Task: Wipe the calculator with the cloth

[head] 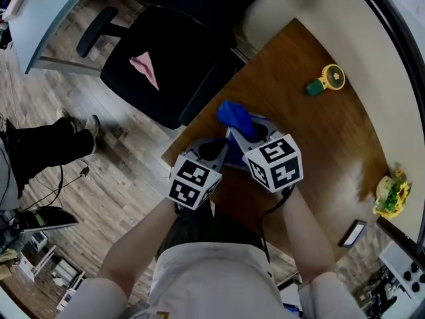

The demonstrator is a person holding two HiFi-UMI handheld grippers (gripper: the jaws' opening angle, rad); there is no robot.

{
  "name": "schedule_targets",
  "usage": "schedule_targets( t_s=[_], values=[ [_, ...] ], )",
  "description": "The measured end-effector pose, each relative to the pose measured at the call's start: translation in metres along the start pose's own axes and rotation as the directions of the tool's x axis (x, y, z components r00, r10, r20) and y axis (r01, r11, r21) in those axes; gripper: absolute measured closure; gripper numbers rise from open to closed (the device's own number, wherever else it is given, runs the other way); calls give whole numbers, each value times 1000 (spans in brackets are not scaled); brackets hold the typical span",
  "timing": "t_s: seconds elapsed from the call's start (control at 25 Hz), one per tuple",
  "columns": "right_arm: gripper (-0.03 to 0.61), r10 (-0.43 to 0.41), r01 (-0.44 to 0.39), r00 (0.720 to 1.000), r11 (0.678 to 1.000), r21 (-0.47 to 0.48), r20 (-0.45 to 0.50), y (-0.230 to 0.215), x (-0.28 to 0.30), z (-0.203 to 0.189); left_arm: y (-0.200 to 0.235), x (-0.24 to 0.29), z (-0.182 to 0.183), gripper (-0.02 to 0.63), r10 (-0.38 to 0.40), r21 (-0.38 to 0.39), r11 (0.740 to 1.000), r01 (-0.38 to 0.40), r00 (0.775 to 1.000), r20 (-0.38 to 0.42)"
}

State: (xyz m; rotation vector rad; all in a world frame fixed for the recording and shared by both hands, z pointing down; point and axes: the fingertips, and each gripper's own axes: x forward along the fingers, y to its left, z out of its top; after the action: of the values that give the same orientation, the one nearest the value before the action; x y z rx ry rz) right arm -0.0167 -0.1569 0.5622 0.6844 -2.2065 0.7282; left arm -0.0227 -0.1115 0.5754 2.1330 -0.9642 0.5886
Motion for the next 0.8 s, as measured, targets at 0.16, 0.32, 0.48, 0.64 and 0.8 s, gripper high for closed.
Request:
schedule_targets(
  t_s=[0.16, 0.32, 0.48, 0.64, 0.8],
  values=[
    [486, 18, -20, 998, 999, -35, -61, -2, -1, -5, 0, 0, 0, 610, 30, 54, 998, -30, 1000, -1],
    [485, 6, -8, 997, 1000, -22, -72, -13, -10, -10, -2, 3, 3, 611, 40, 61, 997, -40, 999, 4],
    [485, -35, 36, 997, 999, 24, -67, -27, -25, -25, -4, 7, 3, 611, 57, 98, 994, -57, 998, 0],
    [489, -71, 75, 997, 990, 118, -35, -43, -45, -44, -5, 11, 5, 611, 63, 119, 991, -63, 998, 9],
    [492, -157, 152, 988, 968, 200, 5, -52, -63, -57, -12, 19, 10, 612, 80, 182, 980, -79, 997, -1]
  ],
)
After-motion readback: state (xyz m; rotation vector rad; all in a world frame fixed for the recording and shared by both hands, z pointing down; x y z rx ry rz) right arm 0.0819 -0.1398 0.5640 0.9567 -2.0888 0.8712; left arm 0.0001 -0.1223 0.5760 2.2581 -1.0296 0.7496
